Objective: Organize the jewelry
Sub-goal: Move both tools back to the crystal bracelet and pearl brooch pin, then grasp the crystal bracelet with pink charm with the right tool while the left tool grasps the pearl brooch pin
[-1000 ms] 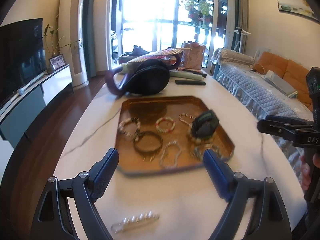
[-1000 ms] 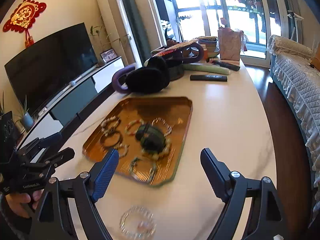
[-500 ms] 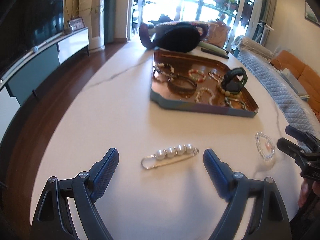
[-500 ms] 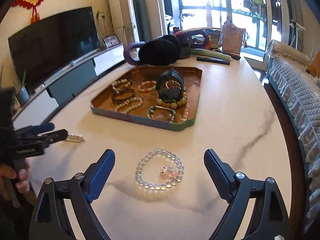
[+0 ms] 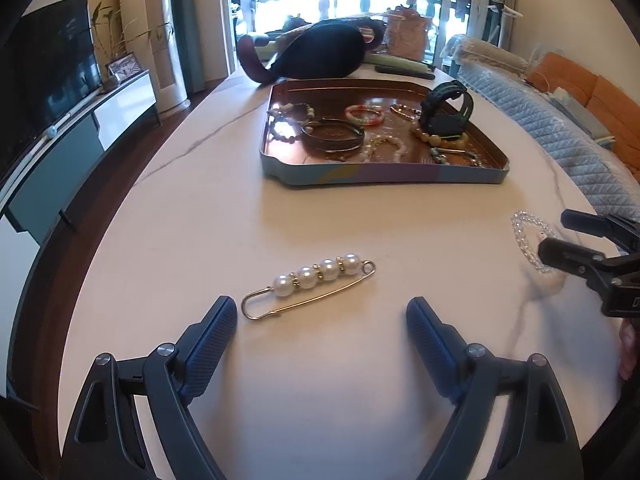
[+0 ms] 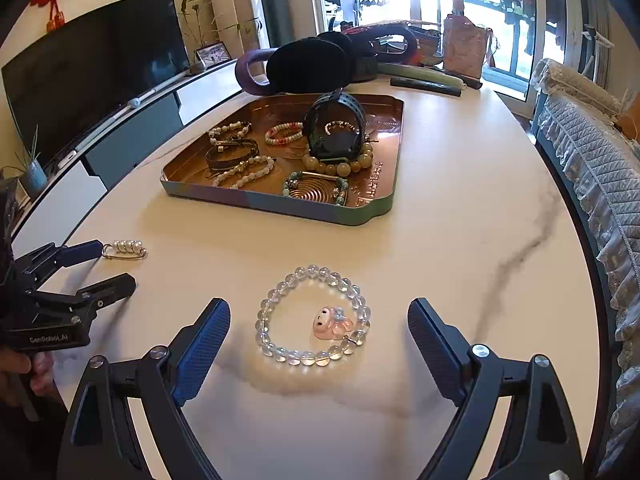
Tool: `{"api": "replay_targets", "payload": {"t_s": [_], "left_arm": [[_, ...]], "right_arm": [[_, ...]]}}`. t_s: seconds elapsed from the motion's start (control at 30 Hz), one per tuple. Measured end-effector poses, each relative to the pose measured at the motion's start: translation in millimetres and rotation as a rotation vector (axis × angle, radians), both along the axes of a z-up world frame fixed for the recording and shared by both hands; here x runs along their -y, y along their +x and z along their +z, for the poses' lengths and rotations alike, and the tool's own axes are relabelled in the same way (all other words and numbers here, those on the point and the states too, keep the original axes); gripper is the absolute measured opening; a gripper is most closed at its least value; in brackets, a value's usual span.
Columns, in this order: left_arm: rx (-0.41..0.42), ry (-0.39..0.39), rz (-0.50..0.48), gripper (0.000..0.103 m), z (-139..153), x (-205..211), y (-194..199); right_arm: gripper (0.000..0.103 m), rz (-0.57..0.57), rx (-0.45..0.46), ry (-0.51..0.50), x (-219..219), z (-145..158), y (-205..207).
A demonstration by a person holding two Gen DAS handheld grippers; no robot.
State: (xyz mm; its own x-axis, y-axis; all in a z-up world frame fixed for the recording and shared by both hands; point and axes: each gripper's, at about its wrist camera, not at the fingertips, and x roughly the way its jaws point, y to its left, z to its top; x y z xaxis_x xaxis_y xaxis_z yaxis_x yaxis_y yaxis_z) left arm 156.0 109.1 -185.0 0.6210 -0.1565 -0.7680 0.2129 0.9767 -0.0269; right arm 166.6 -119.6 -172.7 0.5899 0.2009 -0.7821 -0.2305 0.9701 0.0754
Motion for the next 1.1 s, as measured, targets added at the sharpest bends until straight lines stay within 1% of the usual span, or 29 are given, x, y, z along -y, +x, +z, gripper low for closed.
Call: {"api": "replay_targets", "payload": {"t_s": [0.07, 0.13, 0.2, 0.3, 0.37, 0.43, 0.47, 0.57, 0.63, 0.67, 0.73, 0.77, 0.8, 0.87, 0.93, 0.97, 1.03, 1.1], "left_arm": [[0.009, -0.003, -0.007, 0.073, 2, 2, -1], [0.01, -0.008, -0.025, 0.045, 5, 5, -1], [0.008, -0.011, -0.038, 0.031, 6, 9, -1], [0.005, -0.01, -0.046, 0.024, 7, 14, -1], [0.004, -0.01, -0.051, 0.022, 7, 18, -1], [0.003, -0.008, -0.06, 0.016, 7, 21, -1], [0.002, -0.009, -0.064, 0.016, 7, 22, -2], [0.001, 0.002, -0.085, 0.014, 7, 27, -4], [0.0, 0.004, -0.09, 0.014, 7, 28, -5], [0.0, 0.004, -0.092, 0.014, 7, 29, -5], [0.001, 0.008, -0.086, 0.016, 8, 28, -5], [0.002, 0.01, -0.083, 0.016, 8, 28, -4], [0.005, 0.018, -0.086, 0.017, 8, 29, -4], [0.014, 0.049, -0.09, 0.02, 8, 31, -3], [0.017, 0.06, -0.088, 0.027, 8, 32, -2], [0.013, 0.056, -0.088, 0.029, 8, 32, -1], [-0.005, 0.038, -0.084, 0.039, 8, 31, 3], [-0.005, 0.03, -0.081, 0.041, 11, 30, 5]], "right_arm": [[0.089, 0.001, -0.021, -0.021, -3, -3, 3], [0.089, 0.005, -0.038, -0.041, -6, -6, 4], [0.089, 0.012, -0.046, -0.055, -8, -8, 4], [0.089, 0.021, -0.046, -0.088, -13, -10, 2], [0.088, 0.03, -0.046, -0.103, -16, -10, 2], [0.084, 0.035, -0.043, -0.107, -17, -10, 1], [0.083, 0.033, -0.042, -0.106, -16, -10, 1], [0.074, 0.022, -0.036, -0.103, -14, -9, 1], [0.06, 0.019, -0.028, -0.102, -13, -7, 1], [0.056, 0.02, -0.024, -0.1, -12, -7, 0], [0.037, 0.025, -0.015, -0.1, -11, -5, -1], [0.033, 0.028, -0.013, -0.101, -12, -5, -1], [0.031, 0.03, -0.01, -0.101, -12, -5, -1], [0.031, 0.031, -0.012, -0.095, -11, -5, -1], [0.03, 0.031, -0.012, -0.075, -9, -4, -1], [0.029, 0.031, -0.009, -0.062, -7, -3, -1], [0.022, 0.035, -0.003, -0.046, -6, -1, -1], [0.02, 0.041, 0.0, -0.036, -5, 1, -1]]}}
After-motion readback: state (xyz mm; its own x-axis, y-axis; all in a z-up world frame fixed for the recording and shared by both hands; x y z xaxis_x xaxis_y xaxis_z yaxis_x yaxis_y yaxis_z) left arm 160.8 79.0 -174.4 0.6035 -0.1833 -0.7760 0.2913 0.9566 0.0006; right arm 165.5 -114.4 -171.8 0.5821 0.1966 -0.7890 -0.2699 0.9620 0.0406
